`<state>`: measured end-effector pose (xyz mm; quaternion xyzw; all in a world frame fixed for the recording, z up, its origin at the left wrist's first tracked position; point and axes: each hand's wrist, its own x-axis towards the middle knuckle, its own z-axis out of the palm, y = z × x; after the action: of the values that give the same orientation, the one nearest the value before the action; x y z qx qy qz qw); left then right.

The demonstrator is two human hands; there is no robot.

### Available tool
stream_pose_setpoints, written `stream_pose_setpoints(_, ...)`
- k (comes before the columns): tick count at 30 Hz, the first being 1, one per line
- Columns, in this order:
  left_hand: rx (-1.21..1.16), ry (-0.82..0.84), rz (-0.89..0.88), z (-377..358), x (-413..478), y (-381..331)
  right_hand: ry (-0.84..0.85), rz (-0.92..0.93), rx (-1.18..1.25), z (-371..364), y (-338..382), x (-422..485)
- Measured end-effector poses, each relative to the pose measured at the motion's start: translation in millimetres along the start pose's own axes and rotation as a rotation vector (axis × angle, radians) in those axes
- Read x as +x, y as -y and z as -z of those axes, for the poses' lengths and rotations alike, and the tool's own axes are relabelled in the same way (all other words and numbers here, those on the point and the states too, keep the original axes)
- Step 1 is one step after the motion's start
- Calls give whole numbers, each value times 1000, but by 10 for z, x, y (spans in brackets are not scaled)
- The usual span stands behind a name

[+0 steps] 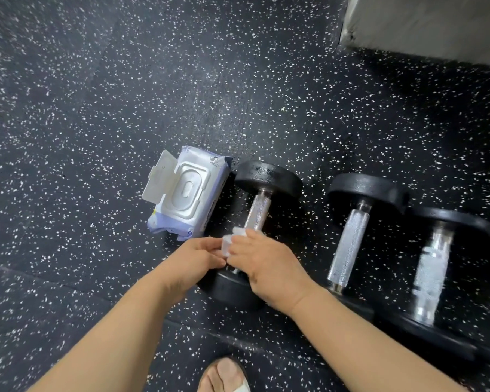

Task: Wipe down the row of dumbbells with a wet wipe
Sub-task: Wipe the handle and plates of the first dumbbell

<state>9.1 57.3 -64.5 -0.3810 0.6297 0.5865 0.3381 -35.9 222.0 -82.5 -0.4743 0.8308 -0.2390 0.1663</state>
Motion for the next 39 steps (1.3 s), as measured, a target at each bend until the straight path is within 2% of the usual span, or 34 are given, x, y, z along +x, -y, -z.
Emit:
stream_pose_setpoints(3, -10, 25, -7, -15, -36, -10, 114, 57, 2, 90, -23, 53)
stream_pose_setpoints(5, -10, 21, -12, -24, -16, 9, 155, 108, -134, 178, -123, 165)
stream_pose_setpoints(7, -16, -4, -10, -40, -7, 23, 73, 97, -260, 280, -275, 275)
stream_pose_setpoints(9, -26, -5, -6, -52, -12, 19, -88, 5, -260, 312, -378, 298)
stream_pose_setpoints(11, -15, 5, -5, -69, -19, 3, -115, -94, -205, 251, -324, 230)
stream_pose_setpoints(12, 3, 14, -5, -74, -20, -6, -94, -124, -172, 217, -248, 186)
stream_pose_setpoints(15, 73, 77, -32, -89, -33, -61, 154, -144, -48, 99, -49, 74)
stream_pose_setpoints(16, 102, 103, -47, -99, -42, -86, 186, -163, 34, 87, -25, 32)
stream_pose_setpoints(18, 182, 131, -74, -118, -28, -123, 106, -306, 318, 149, 57, -47)
stream_pose_setpoints(20, 188, 139, -81, -162, 38, -145, -237, -586, 629, 266, 143, -107)
stream_pose_setpoints(22, 155, 174, -71, -237, 122, -160, -593, -953, 750, 321, 105, -127)
stream_pose_setpoints(23, 160, 204, -80, -276, 159, -169, -683, -1111, 767, 326, 55, -116)
stream_pose_setpoints(25, 220, 254, -103, -346, 196, -202, -678, -1278, 839, 288, -48, -55)
stream_pose_setpoints(27, 276, 250, -119, -417, 206, -221, -570, -1327, 896, 269, -57, 49)
stream_pose_setpoints(29, 318, 186, -143, -496, 203, -188, -535, -1336, 921, 274, -44, 105)
stream_pose_setpoints(33, 518, -35, -210, -582, 146, -141, -616, -1332, 1132, 293, -54, 73)
stream_pose_setpoints(37, 961, -451, -309, -671, -98, -319, -630, -1268, 1427, 304, -48, 133)
stream_pose_setpoints(39, 1043, -590, -304, -743, -145, -340, -609, -1248, 1426, 273, -72, 156)
